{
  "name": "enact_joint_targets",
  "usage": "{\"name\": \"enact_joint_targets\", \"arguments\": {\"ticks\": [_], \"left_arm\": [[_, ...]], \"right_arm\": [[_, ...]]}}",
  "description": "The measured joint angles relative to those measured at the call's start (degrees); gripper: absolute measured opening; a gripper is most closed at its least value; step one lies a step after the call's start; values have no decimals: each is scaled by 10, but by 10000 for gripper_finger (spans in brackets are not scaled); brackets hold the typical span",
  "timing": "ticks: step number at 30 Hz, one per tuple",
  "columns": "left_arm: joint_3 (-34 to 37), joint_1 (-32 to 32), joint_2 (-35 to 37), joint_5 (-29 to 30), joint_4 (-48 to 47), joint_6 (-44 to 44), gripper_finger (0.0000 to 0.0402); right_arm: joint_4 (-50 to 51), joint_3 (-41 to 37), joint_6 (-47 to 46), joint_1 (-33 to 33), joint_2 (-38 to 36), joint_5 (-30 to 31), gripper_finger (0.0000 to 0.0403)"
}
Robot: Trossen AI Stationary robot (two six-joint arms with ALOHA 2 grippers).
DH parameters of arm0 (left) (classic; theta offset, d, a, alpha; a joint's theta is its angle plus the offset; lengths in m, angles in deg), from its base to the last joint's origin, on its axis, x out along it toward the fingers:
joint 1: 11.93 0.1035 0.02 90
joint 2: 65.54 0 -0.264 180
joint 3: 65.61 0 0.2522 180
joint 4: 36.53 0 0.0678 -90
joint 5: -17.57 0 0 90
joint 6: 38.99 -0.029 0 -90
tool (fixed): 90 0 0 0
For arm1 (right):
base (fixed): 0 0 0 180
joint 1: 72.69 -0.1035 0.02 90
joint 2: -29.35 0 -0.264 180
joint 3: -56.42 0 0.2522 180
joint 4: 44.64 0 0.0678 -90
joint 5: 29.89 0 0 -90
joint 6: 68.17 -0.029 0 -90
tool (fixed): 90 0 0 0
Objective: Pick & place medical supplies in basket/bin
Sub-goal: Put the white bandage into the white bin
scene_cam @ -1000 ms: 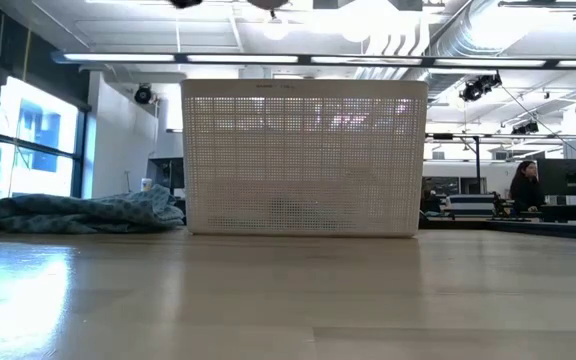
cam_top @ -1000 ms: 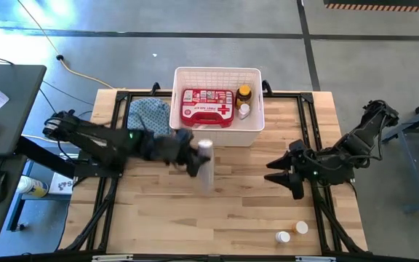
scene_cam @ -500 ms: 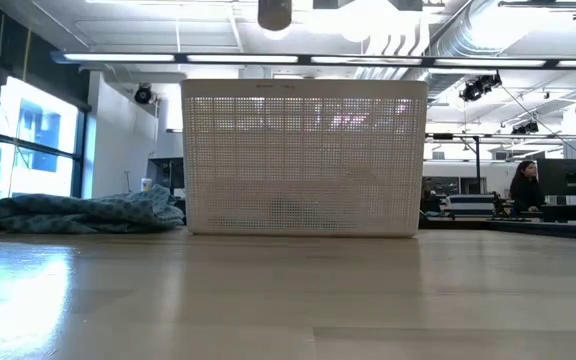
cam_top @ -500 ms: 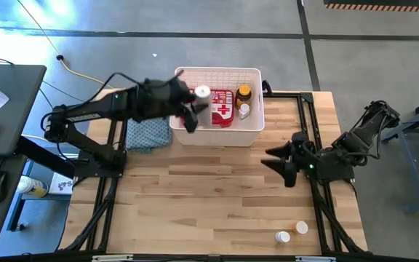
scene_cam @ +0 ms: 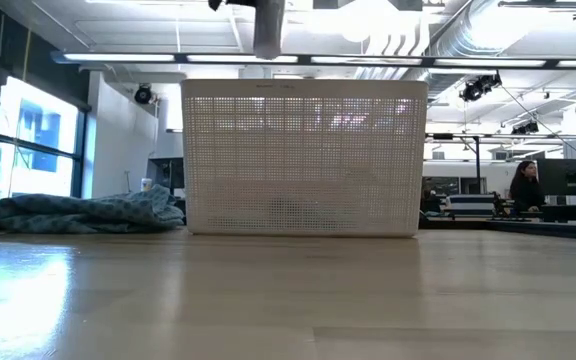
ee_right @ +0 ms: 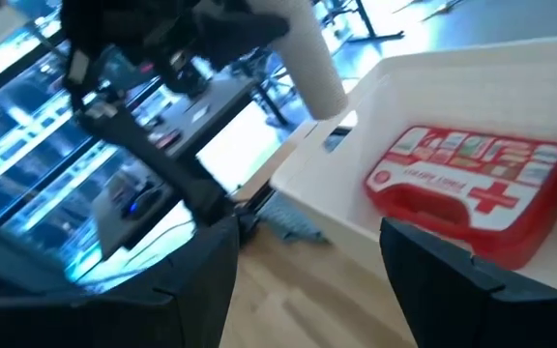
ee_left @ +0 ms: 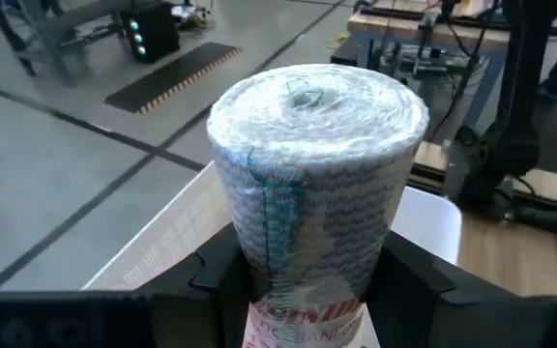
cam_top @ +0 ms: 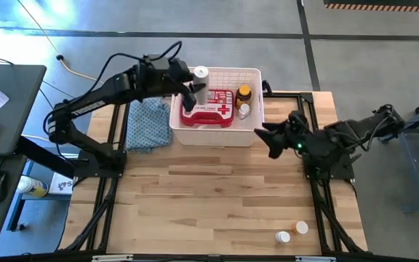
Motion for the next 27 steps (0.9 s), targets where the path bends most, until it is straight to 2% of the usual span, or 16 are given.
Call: {"name": "enact_joint_targets", "arguments": {"ticks": [6, 17, 27], "left_arm": [[0, 36, -1, -11, 10, -50, 198], [0, 94, -46, -78, 30, -102, 198], [0, 98, -115, -70, -8, -155, 198]], "right_arm": [[0, 0, 10, 54, 0, -12, 243], [-19, 0, 8, 136, 33, -58, 243], [-63, 0, 4, 162, 76, -99, 243]]}}
